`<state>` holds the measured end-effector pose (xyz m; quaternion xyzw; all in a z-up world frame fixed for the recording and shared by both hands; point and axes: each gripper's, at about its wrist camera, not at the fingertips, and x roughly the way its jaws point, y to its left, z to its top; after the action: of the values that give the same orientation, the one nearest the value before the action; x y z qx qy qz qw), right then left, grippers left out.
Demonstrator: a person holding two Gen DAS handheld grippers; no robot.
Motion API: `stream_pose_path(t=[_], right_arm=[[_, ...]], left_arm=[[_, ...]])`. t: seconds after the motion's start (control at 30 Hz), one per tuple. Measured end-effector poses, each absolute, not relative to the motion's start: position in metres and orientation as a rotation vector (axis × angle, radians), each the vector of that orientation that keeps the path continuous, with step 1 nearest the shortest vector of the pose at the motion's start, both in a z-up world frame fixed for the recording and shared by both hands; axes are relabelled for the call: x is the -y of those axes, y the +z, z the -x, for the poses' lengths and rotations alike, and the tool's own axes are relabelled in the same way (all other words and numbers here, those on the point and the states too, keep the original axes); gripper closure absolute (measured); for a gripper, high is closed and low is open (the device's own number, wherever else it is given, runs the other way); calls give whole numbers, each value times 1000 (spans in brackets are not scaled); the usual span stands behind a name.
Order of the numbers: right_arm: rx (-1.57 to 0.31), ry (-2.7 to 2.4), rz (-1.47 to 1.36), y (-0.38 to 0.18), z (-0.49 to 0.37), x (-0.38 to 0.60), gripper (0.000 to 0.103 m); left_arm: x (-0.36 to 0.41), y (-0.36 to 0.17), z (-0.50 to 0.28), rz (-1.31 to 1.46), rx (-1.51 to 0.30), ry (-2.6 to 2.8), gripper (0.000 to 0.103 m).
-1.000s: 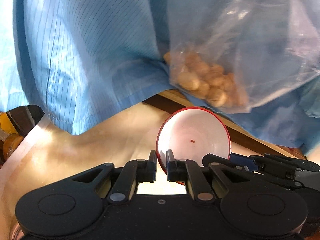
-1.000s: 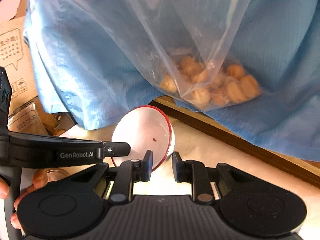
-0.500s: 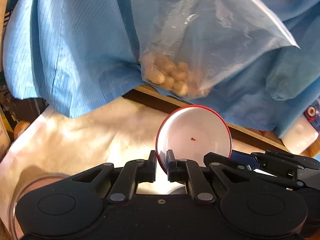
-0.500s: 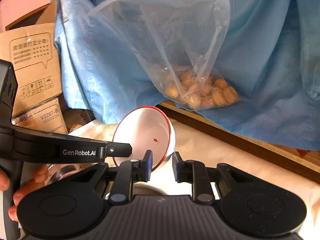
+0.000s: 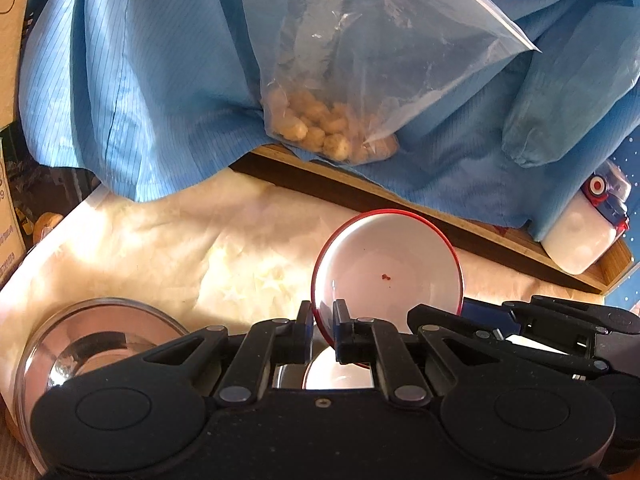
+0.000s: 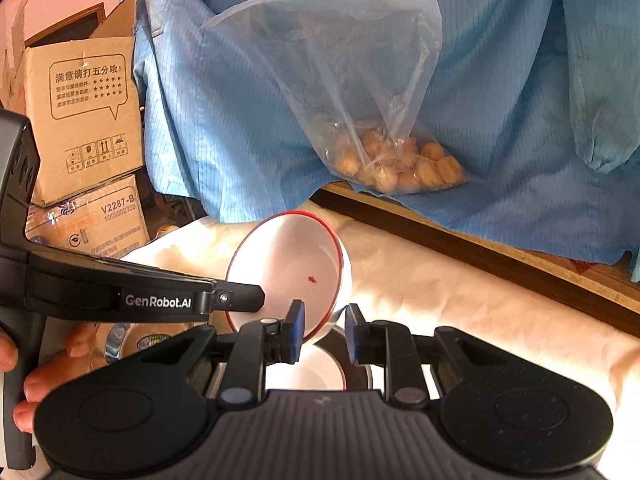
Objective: Organize plates and bowls
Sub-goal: 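Lift the second white bowl with both grippers and carry it over the stacked bowls, then lower the second white bowl into the first white bowl and open both grippers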
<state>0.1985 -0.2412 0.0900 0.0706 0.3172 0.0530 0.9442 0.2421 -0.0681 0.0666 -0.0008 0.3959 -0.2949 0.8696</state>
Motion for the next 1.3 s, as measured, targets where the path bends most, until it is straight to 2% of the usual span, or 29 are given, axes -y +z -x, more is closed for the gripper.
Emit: stream_pose_path(t=[1.3], right_arm=[[-760, 171, -175, 72, -173, 245, 79]], left_arm=[[73, 48, -216, -108, -937, -640, 90]])
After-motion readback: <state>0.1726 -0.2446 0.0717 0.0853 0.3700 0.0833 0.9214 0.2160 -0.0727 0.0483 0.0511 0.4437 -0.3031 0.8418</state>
